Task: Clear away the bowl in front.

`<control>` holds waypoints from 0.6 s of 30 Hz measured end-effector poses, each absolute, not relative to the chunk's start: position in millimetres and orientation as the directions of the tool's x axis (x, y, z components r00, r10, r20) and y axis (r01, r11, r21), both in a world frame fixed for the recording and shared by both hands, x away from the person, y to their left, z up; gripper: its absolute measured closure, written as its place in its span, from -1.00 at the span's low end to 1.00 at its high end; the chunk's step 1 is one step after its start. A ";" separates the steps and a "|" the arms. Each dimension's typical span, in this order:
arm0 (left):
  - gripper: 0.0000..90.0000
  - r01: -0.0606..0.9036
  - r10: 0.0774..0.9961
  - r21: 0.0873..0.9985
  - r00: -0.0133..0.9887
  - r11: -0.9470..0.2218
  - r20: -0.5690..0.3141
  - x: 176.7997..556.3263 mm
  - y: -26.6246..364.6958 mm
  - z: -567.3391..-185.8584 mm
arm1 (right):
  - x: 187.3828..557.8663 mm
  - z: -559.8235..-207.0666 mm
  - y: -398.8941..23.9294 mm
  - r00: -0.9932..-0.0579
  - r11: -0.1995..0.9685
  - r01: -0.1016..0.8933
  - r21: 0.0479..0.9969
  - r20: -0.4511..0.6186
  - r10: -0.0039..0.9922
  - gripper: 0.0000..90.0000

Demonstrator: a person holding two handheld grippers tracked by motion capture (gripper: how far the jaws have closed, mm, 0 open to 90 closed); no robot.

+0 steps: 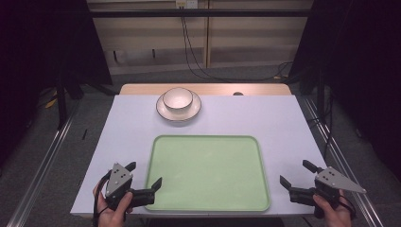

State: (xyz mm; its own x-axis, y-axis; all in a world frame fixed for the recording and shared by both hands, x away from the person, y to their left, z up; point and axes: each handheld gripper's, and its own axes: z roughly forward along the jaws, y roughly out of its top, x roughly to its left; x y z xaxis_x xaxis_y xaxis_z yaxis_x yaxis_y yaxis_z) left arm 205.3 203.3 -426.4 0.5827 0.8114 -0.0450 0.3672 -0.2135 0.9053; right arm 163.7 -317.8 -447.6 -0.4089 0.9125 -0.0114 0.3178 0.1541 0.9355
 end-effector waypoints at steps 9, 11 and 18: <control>-0.97 0.371 0.834 0.907 0.550 -0.202 -0.039 207.1 199.3 -426.7 | 163.2 -447.7 -320.7 -0.410 0.133 0.327 0.936 0.014 0.912 -0.95; -0.94 0.380 0.842 0.906 0.537 -0.187 -0.052 207.7 198.3 -426.9 | 163.0 -447.6 -320.6 -0.413 0.137 0.326 0.936 0.010 0.911 -0.96; -0.95 0.358 0.831 0.910 0.556 -0.210 -0.027 209.0 188.9 -423.5 | 163.0 -448.1 -318.3 -0.412 0.112 0.322 0.940 0.032 0.911 -0.97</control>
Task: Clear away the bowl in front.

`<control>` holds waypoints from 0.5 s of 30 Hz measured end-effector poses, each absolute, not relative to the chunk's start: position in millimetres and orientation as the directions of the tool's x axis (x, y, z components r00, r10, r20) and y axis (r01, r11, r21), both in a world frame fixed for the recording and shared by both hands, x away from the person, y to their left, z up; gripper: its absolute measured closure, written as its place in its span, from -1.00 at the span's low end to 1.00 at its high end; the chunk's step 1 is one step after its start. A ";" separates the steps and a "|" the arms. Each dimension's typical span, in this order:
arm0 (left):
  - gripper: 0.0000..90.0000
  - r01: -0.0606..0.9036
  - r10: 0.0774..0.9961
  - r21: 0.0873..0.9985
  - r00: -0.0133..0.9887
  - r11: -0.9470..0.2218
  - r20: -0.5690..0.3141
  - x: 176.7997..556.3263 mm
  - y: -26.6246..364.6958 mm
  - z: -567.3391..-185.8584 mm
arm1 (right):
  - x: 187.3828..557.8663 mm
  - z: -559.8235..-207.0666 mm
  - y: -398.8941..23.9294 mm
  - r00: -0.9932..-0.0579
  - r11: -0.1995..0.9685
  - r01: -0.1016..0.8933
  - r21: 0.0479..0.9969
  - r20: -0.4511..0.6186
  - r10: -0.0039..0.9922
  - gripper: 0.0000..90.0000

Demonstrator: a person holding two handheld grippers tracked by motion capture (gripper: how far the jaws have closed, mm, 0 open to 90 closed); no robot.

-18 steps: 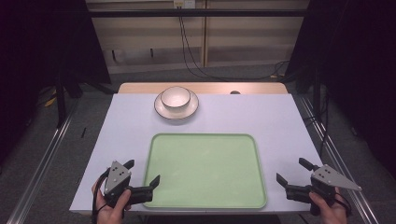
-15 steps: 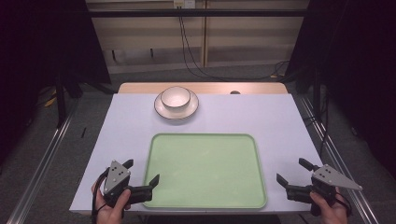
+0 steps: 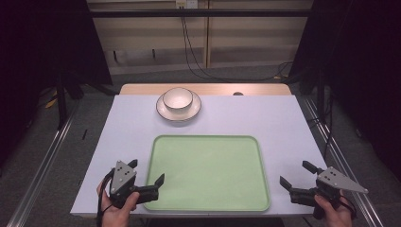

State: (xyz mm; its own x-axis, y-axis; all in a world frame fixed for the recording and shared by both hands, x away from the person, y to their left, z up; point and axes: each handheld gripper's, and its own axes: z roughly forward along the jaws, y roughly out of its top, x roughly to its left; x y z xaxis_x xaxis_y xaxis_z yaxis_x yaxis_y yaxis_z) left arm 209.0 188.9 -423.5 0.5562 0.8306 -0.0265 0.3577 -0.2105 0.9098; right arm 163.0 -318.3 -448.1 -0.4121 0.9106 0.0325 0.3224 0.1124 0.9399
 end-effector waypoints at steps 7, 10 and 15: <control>-0.96 0.342 0.809 0.911 0.587 -0.229 -0.016 217.4 172.8 -415.8 | 163.0 -447.8 -317.8 -0.413 0.095 0.305 0.947 0.041 0.910 -0.98; -0.95 0.335 0.790 0.908 0.613 -0.252 -0.007 223.9 168.8 -413.7 | 163.2 -447.8 -318.1 -0.419 0.084 0.303 0.949 0.054 0.906 -0.98; -0.95 0.337 0.798 0.911 0.603 -0.237 -0.015 234.7 169.7 -410.4 | 163.0 -447.2 -318.6 -0.420 0.101 0.297 0.950 0.035 0.907 -0.98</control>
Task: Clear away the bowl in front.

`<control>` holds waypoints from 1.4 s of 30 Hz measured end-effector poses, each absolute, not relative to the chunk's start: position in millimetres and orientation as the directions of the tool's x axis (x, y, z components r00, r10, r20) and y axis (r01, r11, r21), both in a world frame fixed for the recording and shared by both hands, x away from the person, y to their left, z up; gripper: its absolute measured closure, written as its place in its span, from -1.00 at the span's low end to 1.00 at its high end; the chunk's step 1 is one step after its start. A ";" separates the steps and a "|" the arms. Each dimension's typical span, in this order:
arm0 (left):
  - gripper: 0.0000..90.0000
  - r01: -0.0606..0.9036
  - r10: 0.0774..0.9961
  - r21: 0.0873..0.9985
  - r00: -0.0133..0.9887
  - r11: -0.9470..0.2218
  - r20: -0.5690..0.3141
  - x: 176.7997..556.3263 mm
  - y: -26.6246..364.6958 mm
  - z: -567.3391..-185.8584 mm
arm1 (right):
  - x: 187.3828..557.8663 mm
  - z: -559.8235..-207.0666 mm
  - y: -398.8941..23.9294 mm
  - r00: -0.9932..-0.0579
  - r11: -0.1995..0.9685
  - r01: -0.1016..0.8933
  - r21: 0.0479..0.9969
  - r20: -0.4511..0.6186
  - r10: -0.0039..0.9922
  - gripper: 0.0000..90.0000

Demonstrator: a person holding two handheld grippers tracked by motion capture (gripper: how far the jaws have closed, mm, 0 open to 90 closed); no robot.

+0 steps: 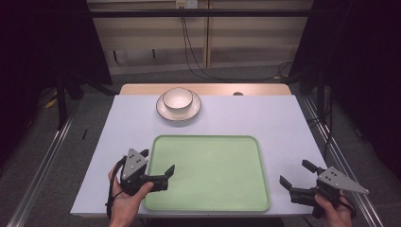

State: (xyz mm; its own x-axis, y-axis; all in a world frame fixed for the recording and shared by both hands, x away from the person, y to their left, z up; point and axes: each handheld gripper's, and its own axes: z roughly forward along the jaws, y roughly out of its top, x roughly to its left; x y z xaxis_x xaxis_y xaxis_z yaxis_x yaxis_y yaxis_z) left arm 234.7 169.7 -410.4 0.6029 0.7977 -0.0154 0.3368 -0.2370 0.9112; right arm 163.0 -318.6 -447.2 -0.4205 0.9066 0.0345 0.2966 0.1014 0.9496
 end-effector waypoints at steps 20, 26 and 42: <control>-0.91 0.343 0.787 0.898 0.617 -0.275 0.006 284.5 170.3 -404.7 | 164.3 -448.1 -315.5 -0.459 0.125 0.294 0.948 0.025 0.888 -0.97; -0.93 0.360 0.790 0.895 0.613 -0.262 -0.015 296.4 169.2 -406.5 | 163.8 -448.8 -317.6 -0.453 0.127 0.299 0.946 0.023 0.891 -0.97; -0.88 0.410 0.818 0.877 0.574 -0.251 -0.034 347.5 170.7 -396.2 | 164.1 -448.3 -317.2 -0.472 0.134 0.290 0.948 0.020 0.881 -0.97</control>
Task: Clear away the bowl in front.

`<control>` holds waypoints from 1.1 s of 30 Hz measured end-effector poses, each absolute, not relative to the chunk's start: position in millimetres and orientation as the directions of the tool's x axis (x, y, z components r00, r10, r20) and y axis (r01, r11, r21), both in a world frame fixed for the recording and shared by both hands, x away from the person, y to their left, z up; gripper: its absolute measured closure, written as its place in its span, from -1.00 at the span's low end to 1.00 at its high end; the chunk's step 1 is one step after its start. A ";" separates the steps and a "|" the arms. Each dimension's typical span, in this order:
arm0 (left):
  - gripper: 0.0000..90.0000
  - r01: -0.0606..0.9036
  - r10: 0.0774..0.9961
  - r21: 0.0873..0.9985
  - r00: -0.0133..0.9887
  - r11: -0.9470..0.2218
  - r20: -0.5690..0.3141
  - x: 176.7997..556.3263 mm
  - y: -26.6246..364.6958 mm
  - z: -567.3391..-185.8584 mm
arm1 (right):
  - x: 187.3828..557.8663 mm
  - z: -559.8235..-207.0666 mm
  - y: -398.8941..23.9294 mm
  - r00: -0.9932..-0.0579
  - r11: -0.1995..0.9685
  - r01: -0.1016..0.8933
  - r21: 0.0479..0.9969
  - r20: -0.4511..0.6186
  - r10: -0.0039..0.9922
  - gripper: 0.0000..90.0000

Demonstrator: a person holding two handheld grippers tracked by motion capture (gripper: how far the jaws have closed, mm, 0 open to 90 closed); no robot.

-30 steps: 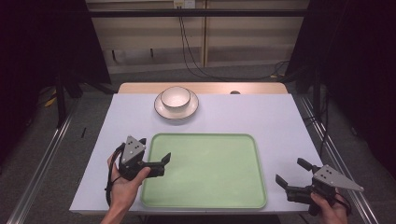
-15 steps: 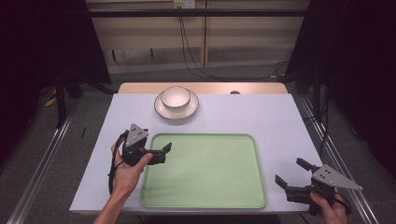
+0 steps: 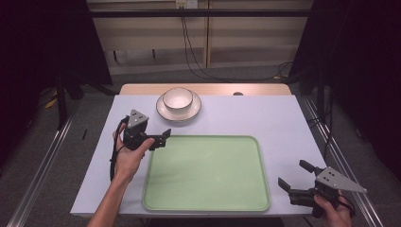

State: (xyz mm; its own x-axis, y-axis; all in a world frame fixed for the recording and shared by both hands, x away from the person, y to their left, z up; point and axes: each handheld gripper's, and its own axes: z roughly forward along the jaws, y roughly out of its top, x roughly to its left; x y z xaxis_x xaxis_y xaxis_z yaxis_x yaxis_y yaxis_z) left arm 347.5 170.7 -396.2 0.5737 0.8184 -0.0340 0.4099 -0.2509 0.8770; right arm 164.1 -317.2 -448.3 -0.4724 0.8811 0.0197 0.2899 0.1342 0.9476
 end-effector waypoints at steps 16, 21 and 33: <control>-0.85 0.417 0.818 0.863 0.576 -0.285 -0.009 388.1 160.3 -384.0 | 164.3 -448.9 -316.5 -0.478 0.130 0.297 0.946 0.029 0.878 -0.98; -0.85 0.430 0.822 0.859 0.569 -0.278 -0.019 400.0 158.6 -383.1 | 163.9 -448.6 -316.7 -0.483 0.130 0.296 0.946 0.031 0.875 -0.98; -0.88 0.473 0.851 0.840 0.525 -0.266 -0.026 432.1 158.2 -386.8 | 162.2 -448.2 -318.0 -0.487 0.132 0.288 0.949 0.026 0.873 -0.98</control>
